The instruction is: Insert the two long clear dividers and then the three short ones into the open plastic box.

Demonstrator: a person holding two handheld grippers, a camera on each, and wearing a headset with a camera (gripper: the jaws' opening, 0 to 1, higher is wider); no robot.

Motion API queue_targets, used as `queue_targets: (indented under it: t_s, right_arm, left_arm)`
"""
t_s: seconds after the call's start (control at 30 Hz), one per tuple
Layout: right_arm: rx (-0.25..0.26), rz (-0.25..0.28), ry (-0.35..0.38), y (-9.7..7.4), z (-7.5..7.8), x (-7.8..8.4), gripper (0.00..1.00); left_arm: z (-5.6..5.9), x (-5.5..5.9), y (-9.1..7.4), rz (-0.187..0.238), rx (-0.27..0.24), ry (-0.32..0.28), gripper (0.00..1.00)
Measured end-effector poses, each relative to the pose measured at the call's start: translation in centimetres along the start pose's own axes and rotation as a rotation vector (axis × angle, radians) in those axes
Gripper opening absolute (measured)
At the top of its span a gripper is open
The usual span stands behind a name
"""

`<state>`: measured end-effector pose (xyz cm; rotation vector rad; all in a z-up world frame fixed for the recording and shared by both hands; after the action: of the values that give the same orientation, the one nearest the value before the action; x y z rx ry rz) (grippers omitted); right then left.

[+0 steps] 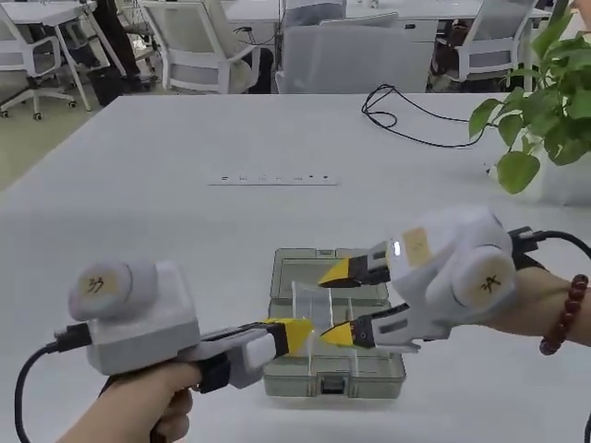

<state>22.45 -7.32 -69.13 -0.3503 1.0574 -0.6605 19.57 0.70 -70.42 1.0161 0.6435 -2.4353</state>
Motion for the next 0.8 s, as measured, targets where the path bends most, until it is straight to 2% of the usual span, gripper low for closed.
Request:
queue_targets:
  t_s: [0.17,0.23,0.37,0.5,0.57,0.73,0.77,0.8]
  right_arm:
    - [0.003,-0.002,0.009,0.0,-0.1,0.1,0.33]
    - [0.002,0.002,0.028,-0.2,0.0,0.2,0.33]
    - [0.003,0.022,0.079,-0.5,0.2,0.1,0.32]
    - [-0.003,0.043,0.127,-0.9,0.4,0.0,0.32]
    - [-0.001,0.049,0.143,-1.0,0.6,0.0,0.32]
    - [-0.027,0.078,0.194,-1.4,0.6,-0.2,0.31]
    - [-0.037,0.084,0.2,-1.5,0.5,-0.2,0.31]
    - [-0.048,0.091,0.203,-1.6,0.4,-0.3,0.31]
  left_arm:
    - [-0.2,0.1,0.1,-0.021,0.001,0.009,0.0]
    - [-0.3,0.2,0.1,-0.037,-0.006,0.041,0.0]
    - [-0.3,-0.1,0.1,-0.055,-0.016,0.128,0.0]
    - [-0.5,-0.2,0.0,-0.097,-0.033,0.262,0.0]
    - [-0.6,-0.1,0.0,-0.115,-0.036,0.309,0.0]
    - [-0.4,0.0,0.0,-0.155,-0.03,0.448,0.0]
    - [-0.3,-0.1,0.0,-0.161,-0.026,0.493,0.0]
    - [-0.3,0.1,0.0,-0.174,-0.023,0.503,0.0]
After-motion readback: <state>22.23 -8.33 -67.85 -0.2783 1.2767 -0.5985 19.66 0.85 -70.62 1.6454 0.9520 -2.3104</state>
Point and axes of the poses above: the centre of the closed fingertips' face, and the gripper's own axes: y roughly forward along the fingers, z roughly to its right, x roughly out of its underside, the point moved 5 cm from there along -y, roughly backward along the fingers, and after that the axes turned 4 degrees about x, right-handed, at the moved point
